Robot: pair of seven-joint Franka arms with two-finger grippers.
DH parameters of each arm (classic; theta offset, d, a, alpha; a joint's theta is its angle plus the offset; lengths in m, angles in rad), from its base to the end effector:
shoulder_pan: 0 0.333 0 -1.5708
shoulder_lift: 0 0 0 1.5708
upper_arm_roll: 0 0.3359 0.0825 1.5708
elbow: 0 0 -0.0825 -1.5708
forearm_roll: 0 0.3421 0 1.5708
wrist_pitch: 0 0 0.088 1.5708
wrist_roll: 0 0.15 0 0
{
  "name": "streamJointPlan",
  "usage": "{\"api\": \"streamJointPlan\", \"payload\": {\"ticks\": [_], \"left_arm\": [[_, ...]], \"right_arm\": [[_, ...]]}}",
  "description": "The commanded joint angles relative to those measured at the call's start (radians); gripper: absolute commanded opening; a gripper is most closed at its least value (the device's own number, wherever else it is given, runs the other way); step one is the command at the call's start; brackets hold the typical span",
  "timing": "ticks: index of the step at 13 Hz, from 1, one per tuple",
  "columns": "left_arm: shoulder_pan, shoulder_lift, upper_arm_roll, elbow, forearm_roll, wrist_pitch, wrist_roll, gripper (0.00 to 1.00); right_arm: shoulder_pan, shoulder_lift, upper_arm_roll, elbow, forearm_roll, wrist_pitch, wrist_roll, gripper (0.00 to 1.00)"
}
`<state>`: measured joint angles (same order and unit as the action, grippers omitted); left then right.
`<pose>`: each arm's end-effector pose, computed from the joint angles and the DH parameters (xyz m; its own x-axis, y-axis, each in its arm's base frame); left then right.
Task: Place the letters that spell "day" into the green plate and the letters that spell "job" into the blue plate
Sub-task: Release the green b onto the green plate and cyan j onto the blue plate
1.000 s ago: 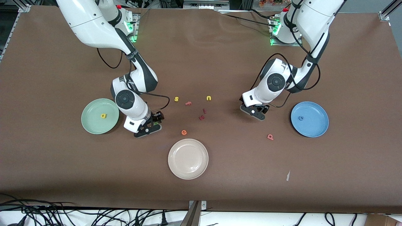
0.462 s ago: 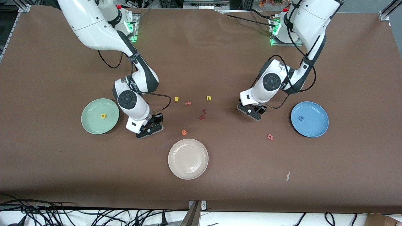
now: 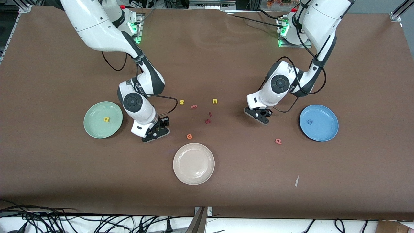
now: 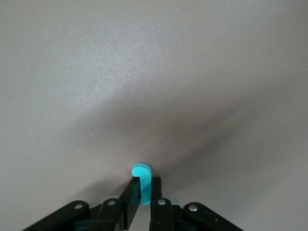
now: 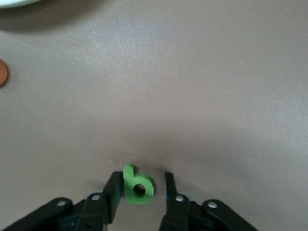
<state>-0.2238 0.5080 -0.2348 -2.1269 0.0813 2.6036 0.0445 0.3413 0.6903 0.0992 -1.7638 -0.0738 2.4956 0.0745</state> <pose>0.5008 -0.2484 0.1821 0.8546 -0.5192 -0.0097 -0.5172 -0.8527 0.0733 0.5935 0.2723 0.1830 0.9203 0.3886 0.0448 0.3897 -0.9207 -0.0195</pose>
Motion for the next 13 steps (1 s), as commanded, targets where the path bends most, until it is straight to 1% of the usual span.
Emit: {"api": "streamJointPlan", "payload": {"ticks": [1,2,3,5,6,8,10,11,12,13], "left_arm": [[0.003,-0.002,0.011,-0.001,0.032,0.004,0.003,0.02],[0.01,-0.017,0.011,-0.001,0.034,0.003,0.005,0.0],[0.045,-0.044,0.011,-0.001,0.035,-0.002,0.009,0.0],[0.139,-0.116,0.009,-0.005,0.035,-0.023,0.008,0.0],[0.182,-0.152,0.009,-0.007,0.035,-0.071,0.011,0.0],[0.283,-0.215,0.009,-0.01,0.035,-0.147,0.075,0.0],[0.404,-0.232,0.009,-0.022,0.035,-0.162,0.246,0.0],[0.453,-0.232,0.009,-0.024,0.035,-0.162,0.305,0.0],[0.478,-0.232,0.011,-0.028,0.035,-0.163,0.336,0.02],[0.501,-0.229,0.011,-0.033,0.035,-0.162,0.35,0.16]], "right_arm": [[0.002,0.026,0.002,0.03,-0.014,0.005,0.004,0.3],[0.004,0.026,0.002,0.03,-0.014,0.005,0.004,0.26],[0.005,0.026,0.002,0.03,-0.014,0.005,0.007,0.24],[0.005,0.026,0.002,0.03,-0.012,0.005,0.005,0.15],[0.005,0.018,0.002,0.035,-0.009,-0.001,-0.001,0.09],[-0.002,0.009,0.001,0.055,-0.003,-0.047,-0.004,0.08],[-0.013,-0.021,-0.006,0.087,-0.003,-0.153,-0.013,0.08],[-0.019,-0.043,-0.018,0.083,-0.003,-0.181,-0.018,0.08],[-0.021,-0.064,-0.044,0.076,-0.001,-0.213,-0.041,0.08],[-0.021,-0.083,-0.068,0.075,-0.001,-0.26,-0.071,0.08]]}}
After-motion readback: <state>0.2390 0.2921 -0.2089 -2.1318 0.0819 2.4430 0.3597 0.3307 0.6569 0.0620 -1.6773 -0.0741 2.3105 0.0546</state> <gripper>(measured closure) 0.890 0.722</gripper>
